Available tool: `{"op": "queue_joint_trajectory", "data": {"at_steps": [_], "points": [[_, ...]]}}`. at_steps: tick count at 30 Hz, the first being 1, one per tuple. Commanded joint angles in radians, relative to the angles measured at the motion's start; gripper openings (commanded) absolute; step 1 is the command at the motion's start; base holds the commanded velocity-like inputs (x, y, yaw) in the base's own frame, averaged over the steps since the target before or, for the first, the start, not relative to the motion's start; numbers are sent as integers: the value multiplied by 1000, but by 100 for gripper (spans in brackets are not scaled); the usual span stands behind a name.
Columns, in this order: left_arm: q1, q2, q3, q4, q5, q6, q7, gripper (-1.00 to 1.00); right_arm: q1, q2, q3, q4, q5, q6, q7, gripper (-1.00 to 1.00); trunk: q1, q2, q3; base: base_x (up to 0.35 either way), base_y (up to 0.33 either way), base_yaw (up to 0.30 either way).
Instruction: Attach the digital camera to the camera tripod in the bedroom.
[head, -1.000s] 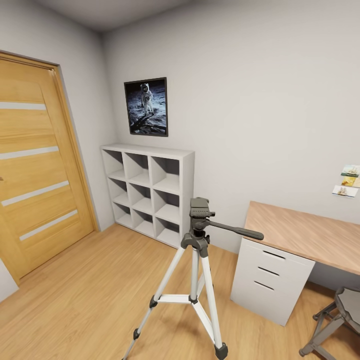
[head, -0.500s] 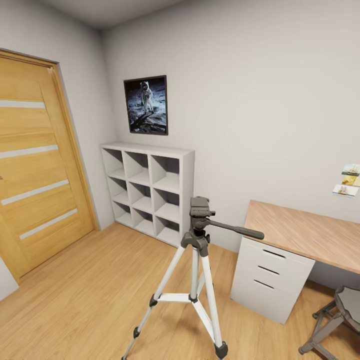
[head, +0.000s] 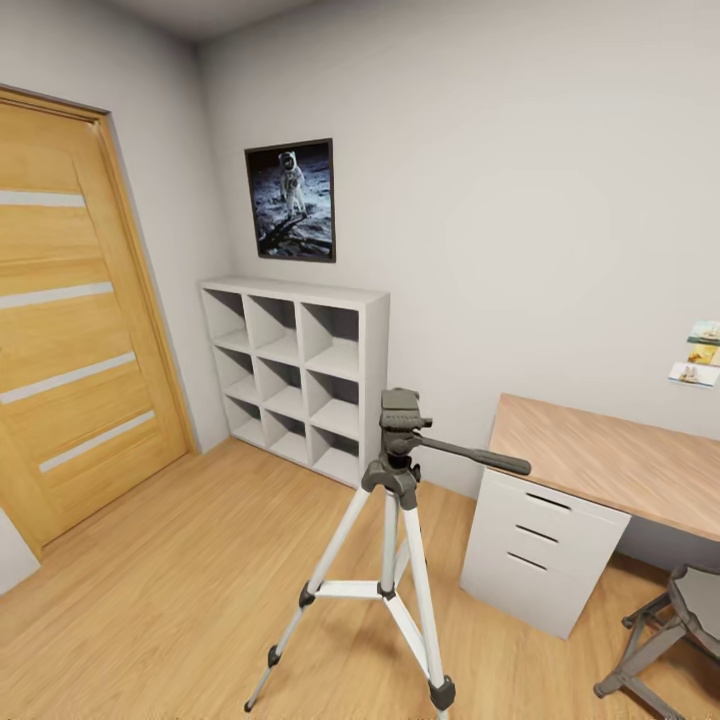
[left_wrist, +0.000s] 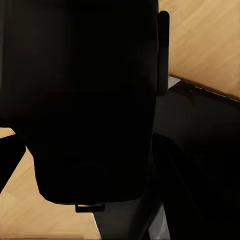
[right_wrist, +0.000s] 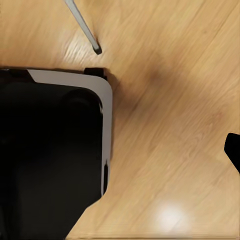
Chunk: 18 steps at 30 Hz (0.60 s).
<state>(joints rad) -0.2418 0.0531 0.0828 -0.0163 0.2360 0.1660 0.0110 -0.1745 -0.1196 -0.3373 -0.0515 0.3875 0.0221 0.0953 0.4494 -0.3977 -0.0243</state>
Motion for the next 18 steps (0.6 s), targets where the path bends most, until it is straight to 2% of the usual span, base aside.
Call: {"op": "queue_joint_trajectory", "data": {"at_steps": [1,6,14,18], "points": [[-1,-1,7,0,-1,5,1,-100,-1,0,-8,1,9,1,4,100,1,-2,-4,0,0,0],[-1,-3,6,5,-2,-4,1,-100,-1,0,-8,7,8,0,4,100,1,-2,-12,0,0,0],[-1,-11,6,10,5,-132,2,-100,-1,0,-8,11,8,2,4,100,1,-2,-25,0,0,0],[-1,-9,5,9,2,-166,3,-100,-1,0,-8,13,8,0,4,100,1,-2,-32,0,0,0]]}}
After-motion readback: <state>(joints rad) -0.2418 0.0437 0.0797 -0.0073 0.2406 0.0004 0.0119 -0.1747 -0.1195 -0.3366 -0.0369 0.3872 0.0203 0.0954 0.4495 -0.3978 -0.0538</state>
